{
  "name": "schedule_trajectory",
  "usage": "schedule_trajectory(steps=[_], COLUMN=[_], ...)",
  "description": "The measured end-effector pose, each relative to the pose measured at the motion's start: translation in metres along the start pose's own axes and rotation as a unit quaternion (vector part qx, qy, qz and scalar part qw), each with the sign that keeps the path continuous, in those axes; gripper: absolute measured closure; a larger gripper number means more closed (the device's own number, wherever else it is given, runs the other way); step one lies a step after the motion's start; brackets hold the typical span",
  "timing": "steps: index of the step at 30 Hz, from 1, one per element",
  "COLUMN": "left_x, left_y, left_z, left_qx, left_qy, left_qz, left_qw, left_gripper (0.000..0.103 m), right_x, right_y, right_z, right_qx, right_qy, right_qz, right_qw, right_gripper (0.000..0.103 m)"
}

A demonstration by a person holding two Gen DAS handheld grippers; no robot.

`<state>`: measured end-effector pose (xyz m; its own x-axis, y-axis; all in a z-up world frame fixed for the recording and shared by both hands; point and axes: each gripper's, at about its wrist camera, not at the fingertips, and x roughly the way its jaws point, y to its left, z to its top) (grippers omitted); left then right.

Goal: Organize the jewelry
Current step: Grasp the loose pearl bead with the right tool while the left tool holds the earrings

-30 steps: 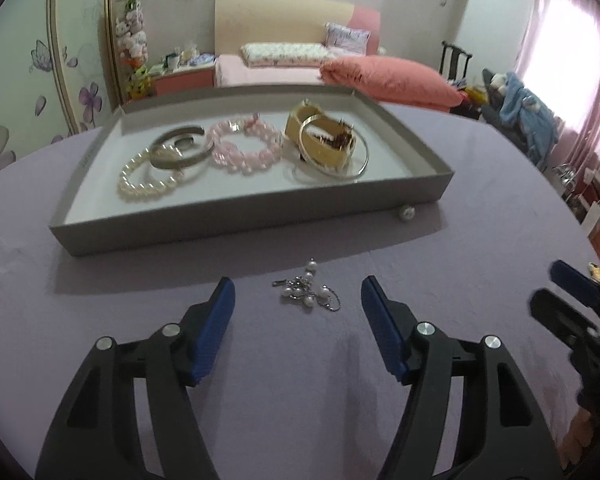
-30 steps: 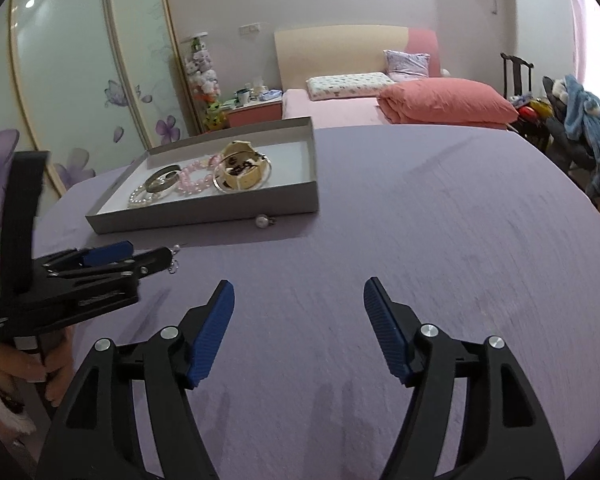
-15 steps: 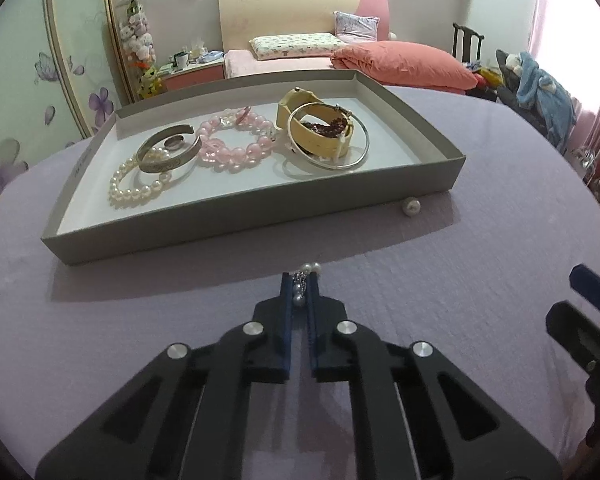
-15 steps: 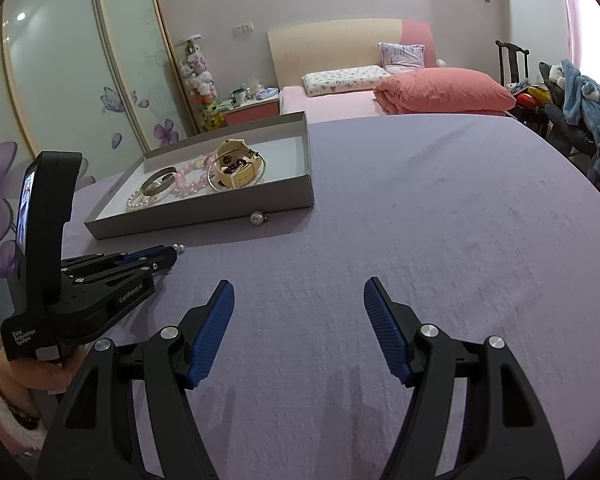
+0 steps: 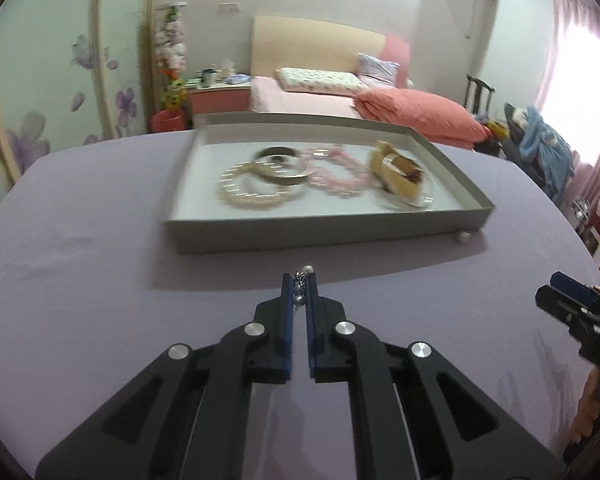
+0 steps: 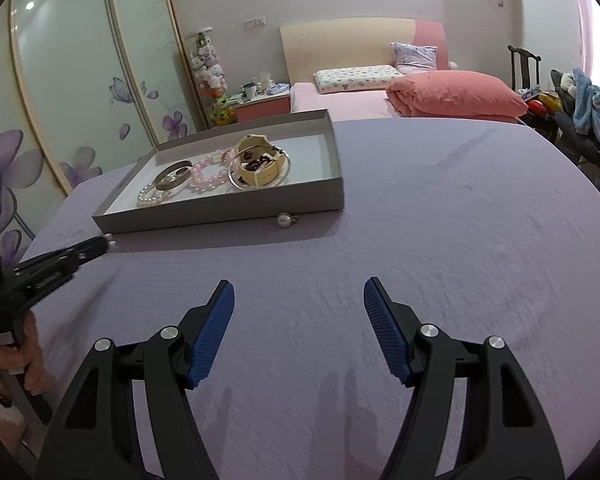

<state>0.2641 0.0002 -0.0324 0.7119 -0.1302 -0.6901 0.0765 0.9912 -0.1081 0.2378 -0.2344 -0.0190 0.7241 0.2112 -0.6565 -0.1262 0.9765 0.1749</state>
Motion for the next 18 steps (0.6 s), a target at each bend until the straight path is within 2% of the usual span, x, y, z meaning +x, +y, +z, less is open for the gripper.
schedule_trajectory(steps=[6, 11, 18], left_x=[-0.010, -0.019, -0.020], left_y=[0.045, 0.054, 0.053], left_z=[-0.009, -0.007, -0.010], left_qx=[-0.056, -0.067, -0.061], left_qy=[-0.003, -0.023, -0.027], left_qz=[-0.001, -0.014, -0.032], left_qw=[0.9984, 0.9974, 0.9973], left_gripper=[0.096, 0.096, 0.096], right_x=[0.013, 0.029, 0.062], right_y=[0.010, 0.018, 0.026], right_z=[0.007, 0.015, 0.031], right_qx=[-0.009, -0.014, -0.016], right_qy=[0.013, 0.027, 0.058], right_qz=[-0.002, -0.011, -0.028], right_qw=[1.000, 0.999, 0.998], right_gripper=[0.035, 0.036, 0.053])
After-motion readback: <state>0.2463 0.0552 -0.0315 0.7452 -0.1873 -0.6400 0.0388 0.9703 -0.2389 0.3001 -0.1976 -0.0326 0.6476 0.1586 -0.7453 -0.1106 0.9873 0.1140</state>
